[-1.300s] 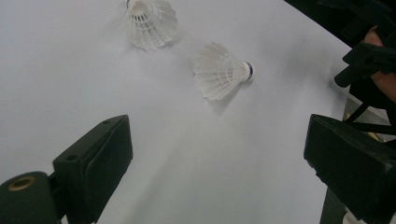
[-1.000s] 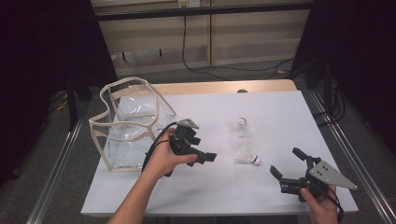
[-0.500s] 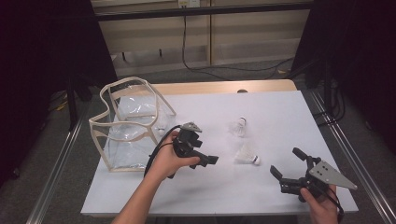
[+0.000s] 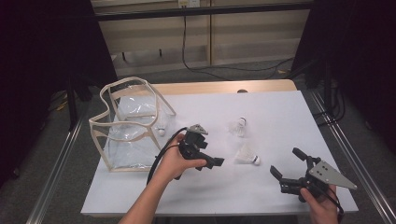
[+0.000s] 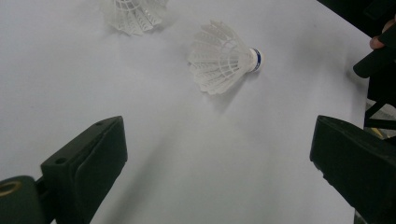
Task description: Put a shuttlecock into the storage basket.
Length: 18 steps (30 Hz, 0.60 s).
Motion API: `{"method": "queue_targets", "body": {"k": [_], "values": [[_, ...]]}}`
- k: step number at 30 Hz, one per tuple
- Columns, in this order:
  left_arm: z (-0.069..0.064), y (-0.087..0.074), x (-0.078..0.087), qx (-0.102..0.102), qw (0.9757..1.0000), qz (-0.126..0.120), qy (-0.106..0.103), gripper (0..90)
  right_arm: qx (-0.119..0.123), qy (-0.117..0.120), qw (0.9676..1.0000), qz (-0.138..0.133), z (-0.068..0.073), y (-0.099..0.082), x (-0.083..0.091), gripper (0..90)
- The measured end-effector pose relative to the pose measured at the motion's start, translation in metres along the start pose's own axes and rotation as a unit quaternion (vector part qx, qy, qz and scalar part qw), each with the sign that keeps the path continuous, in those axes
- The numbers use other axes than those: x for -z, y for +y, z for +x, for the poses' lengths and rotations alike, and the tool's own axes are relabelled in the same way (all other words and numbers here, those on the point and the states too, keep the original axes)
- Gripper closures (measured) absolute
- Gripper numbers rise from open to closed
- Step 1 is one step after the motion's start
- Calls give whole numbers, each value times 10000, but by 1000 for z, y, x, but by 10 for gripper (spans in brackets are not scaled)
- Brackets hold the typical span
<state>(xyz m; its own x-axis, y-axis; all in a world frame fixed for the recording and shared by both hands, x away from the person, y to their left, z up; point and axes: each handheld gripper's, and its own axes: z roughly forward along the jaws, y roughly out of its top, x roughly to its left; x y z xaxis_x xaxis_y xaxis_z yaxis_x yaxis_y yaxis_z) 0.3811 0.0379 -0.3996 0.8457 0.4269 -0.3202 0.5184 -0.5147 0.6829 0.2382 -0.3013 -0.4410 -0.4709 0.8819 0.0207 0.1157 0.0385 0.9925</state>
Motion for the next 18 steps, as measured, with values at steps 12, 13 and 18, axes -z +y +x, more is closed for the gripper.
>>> {"method": "queue_targets", "body": {"k": [12, 13, 18], "values": [[-2, 1, -12, -29, 10000, 14, 19, 54, 7, 8, 10000, 0, 1, 0, 0, 0], [-2, 1, -13, 0, 10000, 32, 10, 54, 12, 12, 10000, 0, 1, 0, 0, 0], [-3, 1, -16, -17, 10000, 25, 22, 65, 17, 15, 10000, 6, 1, 0, 0, 2]]}}
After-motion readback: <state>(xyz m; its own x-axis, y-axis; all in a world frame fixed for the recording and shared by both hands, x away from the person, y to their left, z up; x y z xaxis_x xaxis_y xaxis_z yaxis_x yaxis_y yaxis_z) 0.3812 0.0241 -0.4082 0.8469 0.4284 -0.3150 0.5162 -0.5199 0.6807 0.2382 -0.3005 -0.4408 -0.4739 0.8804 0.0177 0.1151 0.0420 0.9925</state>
